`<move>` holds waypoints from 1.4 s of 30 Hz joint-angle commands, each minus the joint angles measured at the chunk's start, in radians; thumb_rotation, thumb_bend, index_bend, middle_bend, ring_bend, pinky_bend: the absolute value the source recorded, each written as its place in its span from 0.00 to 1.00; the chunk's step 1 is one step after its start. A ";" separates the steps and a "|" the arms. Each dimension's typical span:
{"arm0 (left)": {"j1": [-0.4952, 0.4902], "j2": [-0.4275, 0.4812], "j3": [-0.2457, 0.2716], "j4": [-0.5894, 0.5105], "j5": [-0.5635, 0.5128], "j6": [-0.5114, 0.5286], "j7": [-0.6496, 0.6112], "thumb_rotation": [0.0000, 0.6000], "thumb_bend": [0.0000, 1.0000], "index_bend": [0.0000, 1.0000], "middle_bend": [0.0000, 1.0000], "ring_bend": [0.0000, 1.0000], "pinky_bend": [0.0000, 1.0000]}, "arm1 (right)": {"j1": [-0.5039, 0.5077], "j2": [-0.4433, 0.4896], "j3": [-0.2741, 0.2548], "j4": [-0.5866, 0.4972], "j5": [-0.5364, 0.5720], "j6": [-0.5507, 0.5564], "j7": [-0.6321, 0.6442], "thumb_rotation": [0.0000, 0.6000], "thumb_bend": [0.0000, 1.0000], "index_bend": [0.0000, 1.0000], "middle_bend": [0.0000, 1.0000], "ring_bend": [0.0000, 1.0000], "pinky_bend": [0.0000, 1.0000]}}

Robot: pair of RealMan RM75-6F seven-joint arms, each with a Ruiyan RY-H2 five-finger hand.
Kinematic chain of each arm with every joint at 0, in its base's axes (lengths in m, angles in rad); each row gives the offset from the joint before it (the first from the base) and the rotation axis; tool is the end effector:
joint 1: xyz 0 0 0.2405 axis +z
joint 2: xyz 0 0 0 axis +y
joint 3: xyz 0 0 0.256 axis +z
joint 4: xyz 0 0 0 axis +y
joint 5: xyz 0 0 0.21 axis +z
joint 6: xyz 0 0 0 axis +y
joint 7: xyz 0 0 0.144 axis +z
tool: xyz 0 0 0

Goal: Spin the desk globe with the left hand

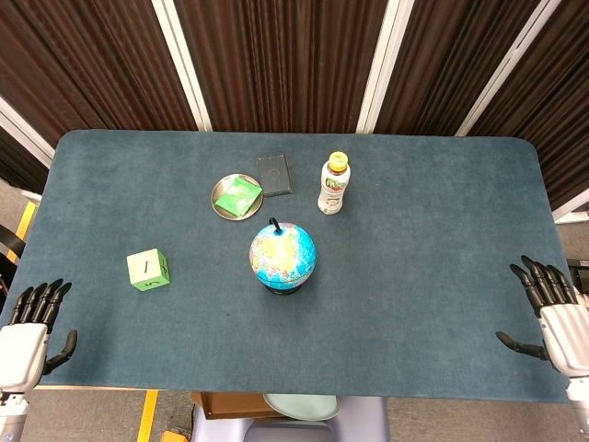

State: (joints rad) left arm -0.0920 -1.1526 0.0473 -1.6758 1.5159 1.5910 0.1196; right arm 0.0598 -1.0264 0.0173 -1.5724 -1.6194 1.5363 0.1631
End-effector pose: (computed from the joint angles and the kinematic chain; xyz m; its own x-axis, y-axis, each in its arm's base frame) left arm -0.2943 0.1615 0.1439 0.4214 -0.0049 0.9069 0.9065 -0.0273 -0.4213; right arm -0.3133 -0.1665 0.1876 0.3730 -0.0025 0.9278 -0.9232 -0.1005 0.3709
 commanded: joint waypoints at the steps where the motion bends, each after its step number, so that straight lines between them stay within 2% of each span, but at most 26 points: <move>1: 0.001 -0.005 -0.008 0.000 -0.008 -0.016 0.010 1.00 0.48 0.08 0.06 0.01 0.04 | 0.003 0.001 0.000 -0.002 0.002 -0.007 -0.005 1.00 0.18 0.00 0.10 0.00 0.00; 6: 0.003 0.000 -0.012 -0.003 0.010 -0.019 0.005 1.00 0.48 0.08 0.06 0.01 0.04 | 0.007 0.001 0.000 0.002 -0.008 -0.004 0.008 1.00 0.18 0.00 0.10 0.00 0.00; 11: -0.037 0.010 -0.014 0.010 0.124 -0.025 0.012 1.00 0.48 0.05 0.06 0.01 0.04 | 0.007 0.007 0.009 0.002 -0.020 0.021 0.002 1.00 0.18 0.00 0.10 0.00 0.00; 17: -0.176 0.017 -0.016 -0.006 0.341 -0.128 0.045 1.00 0.48 0.04 0.05 0.01 0.04 | 0.024 0.027 0.030 -0.031 -0.035 0.032 -0.041 1.00 0.18 0.00 0.10 0.00 0.00; 22: -0.315 -0.038 -0.082 -0.004 0.429 -0.236 0.106 1.00 0.48 0.01 0.03 0.00 0.04 | 0.041 0.035 0.039 -0.052 -0.036 0.018 -0.061 1.00 0.18 0.00 0.10 0.00 0.00; 25: -0.392 -0.079 -0.145 -0.014 0.402 -0.307 0.131 1.00 0.48 0.00 0.01 0.00 0.04 | 0.047 0.031 0.041 -0.053 -0.034 0.010 -0.065 1.00 0.18 0.00 0.10 0.00 0.00; 30: -0.504 -0.152 -0.245 -0.036 0.269 -0.421 0.073 1.00 0.48 0.00 0.00 0.00 0.03 | 0.050 0.031 0.040 -0.053 -0.031 0.006 -0.072 1.00 0.18 0.00 0.10 0.00 0.00; 34: -0.586 -0.220 -0.314 -0.046 0.173 -0.498 0.119 1.00 0.41 0.00 0.00 0.00 0.02 | 0.048 0.053 0.046 -0.073 -0.027 0.016 -0.082 1.00 0.18 0.00 0.10 0.00 0.00; 36: -0.621 -0.247 -0.333 -0.046 0.131 -0.537 0.136 1.00 0.38 0.00 0.00 0.00 0.01 | 0.045 0.066 0.051 -0.084 -0.030 0.028 -0.092 1.00 0.18 0.00 0.10 0.00 0.00; 42: -0.722 -0.338 -0.373 -0.026 0.008 -0.638 0.246 1.00 0.37 0.00 0.00 0.00 0.01 | 0.039 0.078 0.063 -0.103 -0.030 0.056 -0.102 1.00 0.18 0.00 0.10 0.00 0.00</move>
State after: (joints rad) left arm -0.7762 -1.4542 -0.3044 -1.7119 1.5666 0.9888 0.3222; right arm 0.0996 -0.9484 0.0793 -1.6752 -1.6511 1.5928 0.0613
